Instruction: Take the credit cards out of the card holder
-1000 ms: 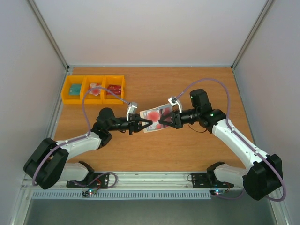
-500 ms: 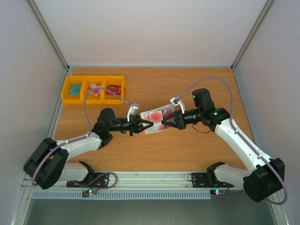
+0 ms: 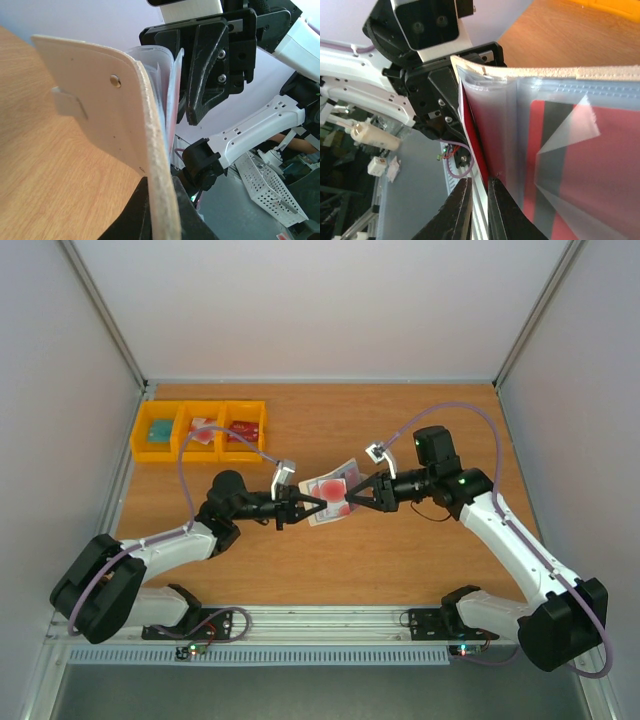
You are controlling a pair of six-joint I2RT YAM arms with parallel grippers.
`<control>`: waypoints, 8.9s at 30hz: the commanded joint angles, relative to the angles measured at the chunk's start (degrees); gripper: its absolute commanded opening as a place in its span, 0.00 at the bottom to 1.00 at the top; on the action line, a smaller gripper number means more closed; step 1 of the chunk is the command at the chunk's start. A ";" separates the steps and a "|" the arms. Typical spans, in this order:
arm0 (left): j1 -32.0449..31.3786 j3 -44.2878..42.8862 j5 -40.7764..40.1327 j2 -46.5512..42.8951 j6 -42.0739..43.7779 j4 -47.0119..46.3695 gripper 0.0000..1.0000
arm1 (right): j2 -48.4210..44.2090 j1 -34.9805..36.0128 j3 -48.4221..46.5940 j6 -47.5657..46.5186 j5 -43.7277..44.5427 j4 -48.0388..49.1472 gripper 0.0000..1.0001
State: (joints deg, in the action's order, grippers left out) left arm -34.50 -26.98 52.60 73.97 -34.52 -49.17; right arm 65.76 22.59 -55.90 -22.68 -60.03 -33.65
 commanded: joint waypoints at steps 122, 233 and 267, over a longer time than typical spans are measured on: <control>0.75 2.20 -4.73 -1.34 -2.39 -0.69 0.00 | -4.47 -3.96 12.48 16.33 -4.40 14.87 0.04; 50.33 -35.23 -28.05 -0.12 -1.45 82.07 0.00 | 5.22 11.15 -13.82 0.55 30.23 -2.08 0.54; 46.76 -58.29 -31.84 40.84 -10.79 64.18 0.00 | -1.08 12.73 -16.92 11.65 34.82 -4.04 0.58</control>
State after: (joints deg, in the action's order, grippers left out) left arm 13.26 -84.07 20.45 111.42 -43.51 19.94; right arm 63.70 34.85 -70.76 -10.96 -25.26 -36.91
